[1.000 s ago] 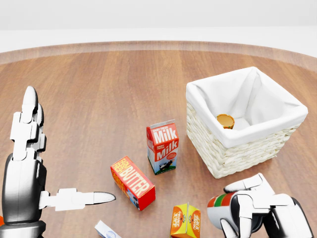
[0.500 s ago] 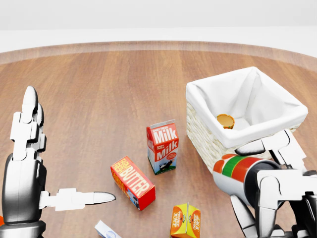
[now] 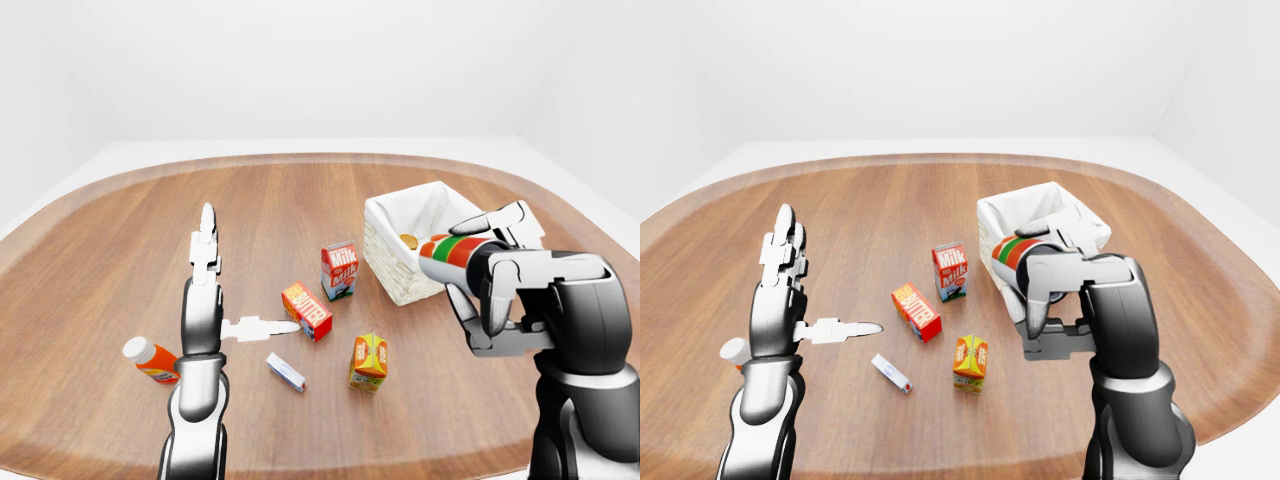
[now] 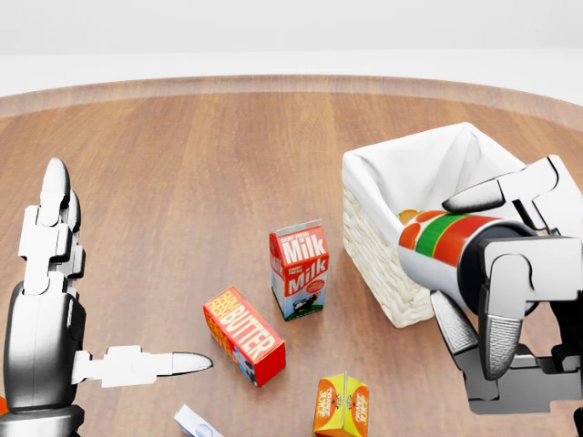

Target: Pick up the alphabet soup and the tomato sauce, and put them in the basket.

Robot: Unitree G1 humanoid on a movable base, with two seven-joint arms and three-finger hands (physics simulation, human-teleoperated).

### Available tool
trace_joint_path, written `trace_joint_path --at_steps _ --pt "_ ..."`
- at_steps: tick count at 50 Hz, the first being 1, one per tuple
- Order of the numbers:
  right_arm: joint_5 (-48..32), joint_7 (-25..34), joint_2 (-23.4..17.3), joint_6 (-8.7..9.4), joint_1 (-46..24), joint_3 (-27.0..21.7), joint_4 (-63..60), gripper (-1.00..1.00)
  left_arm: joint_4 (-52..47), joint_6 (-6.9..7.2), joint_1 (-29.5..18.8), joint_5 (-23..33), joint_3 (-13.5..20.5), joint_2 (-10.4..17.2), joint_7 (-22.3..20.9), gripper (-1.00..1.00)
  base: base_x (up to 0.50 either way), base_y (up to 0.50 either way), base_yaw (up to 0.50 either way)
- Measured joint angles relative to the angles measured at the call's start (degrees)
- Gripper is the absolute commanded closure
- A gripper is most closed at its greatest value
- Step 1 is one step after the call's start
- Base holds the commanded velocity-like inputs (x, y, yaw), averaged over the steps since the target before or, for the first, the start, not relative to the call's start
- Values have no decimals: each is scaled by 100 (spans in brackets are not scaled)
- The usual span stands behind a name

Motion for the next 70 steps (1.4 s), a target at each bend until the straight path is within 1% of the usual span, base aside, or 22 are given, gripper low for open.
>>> trace_joint_path --at_steps 8,34,48,62,67,70 --pt "-24 -80 -195 290 -426 -35 94 100 0 0 0 0 0 0 0 -100 0 0 0" --pt "-230 -391 -642 290 -1439 50 1237 100 85 0 -4 -27 1 5 -14 -100 0 0 0" --pt "-397 -531 -780 290 -1987 194 1927 100 43 0 3 -20 -8 1 -25 -100 0 0 0" --pt "-559 -668 -834 284 -2434 350 2570 100 43 0 -1 -24 -6 4 -27 -100 0 0 0" --pt "-608 -703 -854 240 -2561 382 2788 100 43 0 3 -25 -9 3 -30 -100 0 0 0" --pt "-639 -731 -865 175 -2618 399 2945 100 42 0 2 -24 -11 2 -31 -100 0 0 0"
